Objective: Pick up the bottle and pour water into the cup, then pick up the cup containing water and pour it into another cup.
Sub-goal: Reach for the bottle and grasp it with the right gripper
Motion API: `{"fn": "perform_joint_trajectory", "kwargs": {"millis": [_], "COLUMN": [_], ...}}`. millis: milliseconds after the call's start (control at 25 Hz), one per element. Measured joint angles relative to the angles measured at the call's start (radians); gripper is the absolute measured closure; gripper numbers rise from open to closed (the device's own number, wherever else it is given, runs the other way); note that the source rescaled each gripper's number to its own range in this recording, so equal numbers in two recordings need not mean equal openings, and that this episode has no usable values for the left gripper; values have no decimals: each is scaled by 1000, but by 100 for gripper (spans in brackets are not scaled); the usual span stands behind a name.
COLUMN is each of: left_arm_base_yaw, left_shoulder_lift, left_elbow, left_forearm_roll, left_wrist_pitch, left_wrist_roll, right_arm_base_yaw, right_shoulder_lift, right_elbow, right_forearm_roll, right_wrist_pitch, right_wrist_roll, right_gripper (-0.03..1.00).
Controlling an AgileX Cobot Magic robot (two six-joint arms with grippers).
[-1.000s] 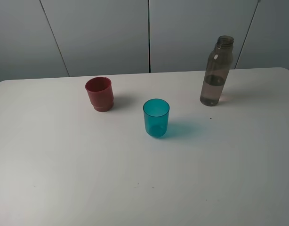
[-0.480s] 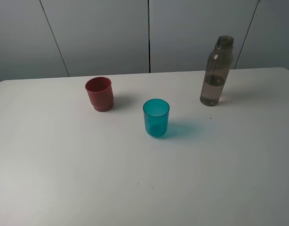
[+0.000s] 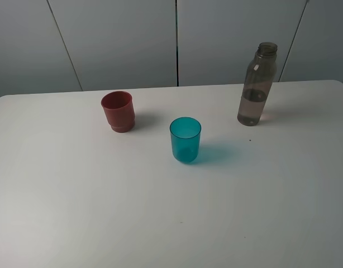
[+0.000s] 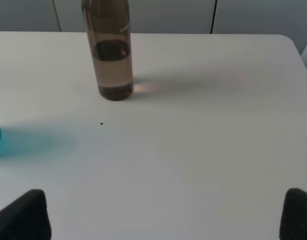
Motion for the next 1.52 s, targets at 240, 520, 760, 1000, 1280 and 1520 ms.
{"fn": "perform_joint_trajectory", "kwargs": {"millis": [240,520,760,1000,1280,1520], "left_arm_base_yaw": [0,0,0,0,0,0], "left_shoulder_lift": [0,0,0,0,0,0], "left_elbow": [0,0,0,0,0,0], "left_forearm_roll": [0,0,0,0,0,0], "left_wrist_pitch": [0,0,0,0,0,0], "left_wrist_roll": [0,0,0,0,0,0], "right_arm_base_yaw": [0,0,3,4,4,4], "right_shoulder_lift": [0,0,0,-2,232,499], "right_elbow": [0,0,0,-38,-170,-192], "right_forearm_roll": [0,14,83,104,83,73], "right_wrist_pitch": [0,0,0,-48,-234,-489], "right_wrist_roll": [0,0,0,-2,-4,4], "right_gripper": [-2,-2,-2,-2,-2,-2]}}
